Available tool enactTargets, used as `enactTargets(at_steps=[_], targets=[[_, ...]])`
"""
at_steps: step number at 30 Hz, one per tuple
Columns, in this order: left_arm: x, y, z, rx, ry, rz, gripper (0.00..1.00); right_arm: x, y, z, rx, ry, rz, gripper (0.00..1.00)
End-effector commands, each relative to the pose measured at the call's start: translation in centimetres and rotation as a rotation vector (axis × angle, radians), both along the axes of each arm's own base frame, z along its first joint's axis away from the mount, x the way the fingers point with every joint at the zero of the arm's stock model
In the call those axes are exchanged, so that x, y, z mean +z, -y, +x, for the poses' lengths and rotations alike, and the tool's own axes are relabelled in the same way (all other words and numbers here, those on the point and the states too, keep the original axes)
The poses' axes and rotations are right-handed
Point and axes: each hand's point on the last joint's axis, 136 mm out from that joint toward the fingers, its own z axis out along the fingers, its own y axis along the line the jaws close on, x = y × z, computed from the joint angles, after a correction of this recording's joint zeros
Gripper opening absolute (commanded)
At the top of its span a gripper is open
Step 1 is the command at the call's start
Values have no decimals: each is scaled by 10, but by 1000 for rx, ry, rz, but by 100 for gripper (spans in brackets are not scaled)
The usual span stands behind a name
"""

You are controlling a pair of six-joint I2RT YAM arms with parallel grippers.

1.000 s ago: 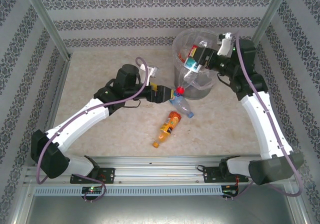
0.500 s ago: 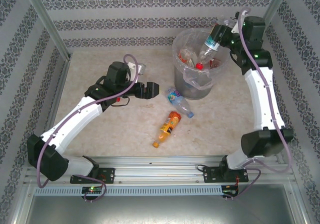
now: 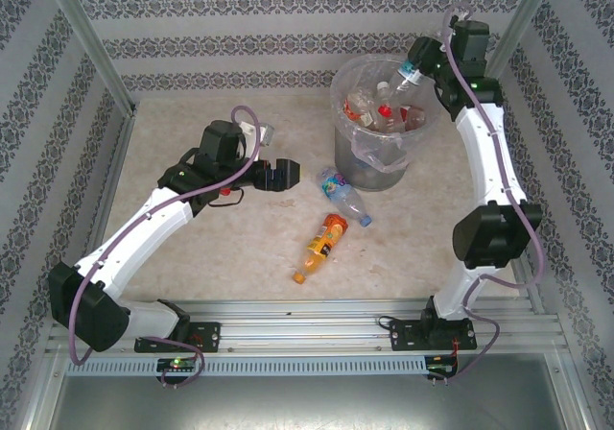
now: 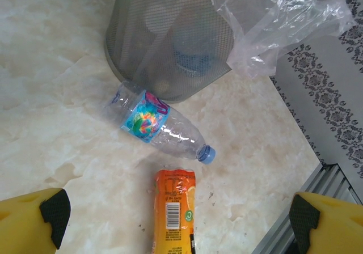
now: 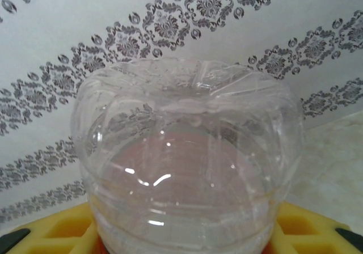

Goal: Put the plastic bottles in the bin

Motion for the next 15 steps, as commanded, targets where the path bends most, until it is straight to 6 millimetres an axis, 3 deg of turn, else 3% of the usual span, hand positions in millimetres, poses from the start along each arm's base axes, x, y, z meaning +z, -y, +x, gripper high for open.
enactTargets(at_steps=[1, 7, 15], targets=[[-12, -9, -2, 16, -19, 31, 100, 13, 6, 19, -61, 72, 63, 50], [-16, -12, -3, 20, -21, 55, 100, -13, 1, 40, -104, 58, 90, 50], [-24, -16, -1, 27, -31, 75, 100, -32, -35, 41, -15, 64, 102, 54]])
